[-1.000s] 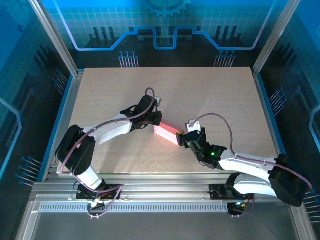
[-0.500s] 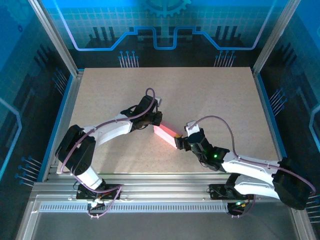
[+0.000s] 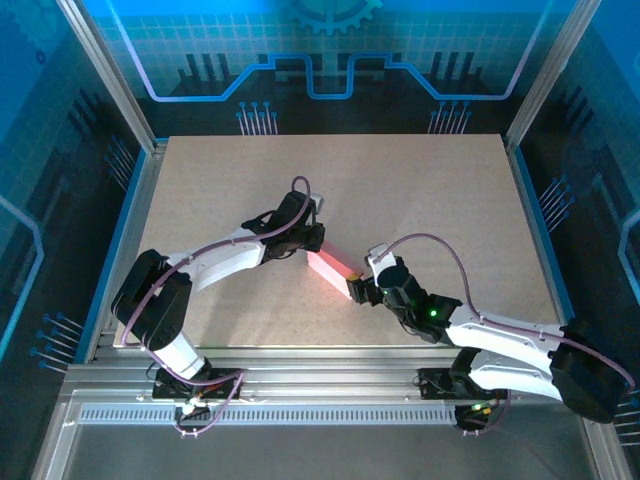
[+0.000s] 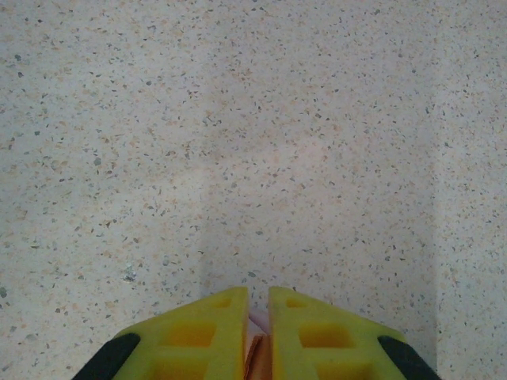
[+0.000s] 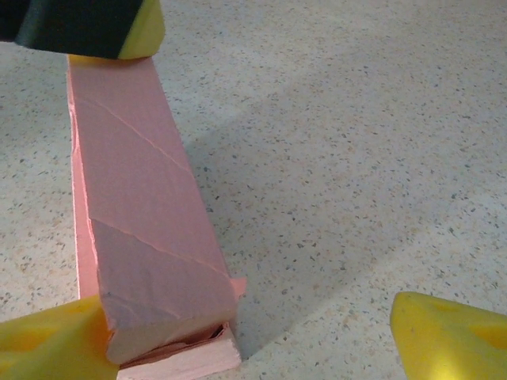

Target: Fold the paper box

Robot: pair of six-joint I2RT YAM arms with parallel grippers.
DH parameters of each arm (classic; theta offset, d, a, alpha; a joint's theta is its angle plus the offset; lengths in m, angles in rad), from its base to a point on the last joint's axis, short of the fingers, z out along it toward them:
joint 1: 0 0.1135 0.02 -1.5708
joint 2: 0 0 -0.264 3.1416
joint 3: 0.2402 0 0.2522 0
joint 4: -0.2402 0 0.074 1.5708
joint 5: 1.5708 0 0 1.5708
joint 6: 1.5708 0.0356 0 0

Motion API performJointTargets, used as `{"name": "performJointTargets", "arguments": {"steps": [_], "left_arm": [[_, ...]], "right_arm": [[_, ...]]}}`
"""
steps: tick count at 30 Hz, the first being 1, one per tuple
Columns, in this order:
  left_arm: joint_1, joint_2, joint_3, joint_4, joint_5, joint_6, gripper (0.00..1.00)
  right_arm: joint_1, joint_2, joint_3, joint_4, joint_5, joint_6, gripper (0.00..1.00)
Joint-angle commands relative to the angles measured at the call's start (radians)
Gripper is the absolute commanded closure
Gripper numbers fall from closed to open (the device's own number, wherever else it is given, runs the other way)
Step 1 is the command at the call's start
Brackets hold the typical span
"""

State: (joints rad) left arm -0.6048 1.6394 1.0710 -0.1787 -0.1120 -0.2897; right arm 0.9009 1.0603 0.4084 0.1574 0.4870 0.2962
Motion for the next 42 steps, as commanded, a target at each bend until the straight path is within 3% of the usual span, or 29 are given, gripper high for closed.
{"name": "performJointTargets", "arguments": {"steps": [1, 8, 26, 32, 39, 42], "left_arm": [[0.001, 0.047, -0.018, -0.116, -0.018, 0.000, 0.85], [0.002, 0.051, -0.020, -0.113, -0.017, -0.001, 0.85], [0.001, 0.050, -0.011, -0.120, -0.022, 0.001, 0.85], [0.002, 0.045, -0.006, -0.122, -0.020, 0.005, 0.85], [0.000, 0.045, -0.006, -0.119, -0.017, 0.006, 0.84], [-0.001, 0.048, -0.008, -0.115, -0.014, 0.004, 0.84]], "right_arm": [[-0.003, -0.028, -0.036, -0.077, -0.122, -0.085, 0.09], [-0.048, -0.069, -0.038, -0.129, -0.212, -0.131, 0.02], [-0.129, -0.155, -0.019, -0.206, -0.469, -0.194, 0.00], [-0.267, -0.238, 0.003, -0.184, -0.633, -0.031, 0.04], [-0.294, -0.143, 0.160, -0.259, -0.531, 0.271, 0.14], [-0.290, -0.063, 0.228, -0.312, -0.516, 0.314, 0.17]]}}
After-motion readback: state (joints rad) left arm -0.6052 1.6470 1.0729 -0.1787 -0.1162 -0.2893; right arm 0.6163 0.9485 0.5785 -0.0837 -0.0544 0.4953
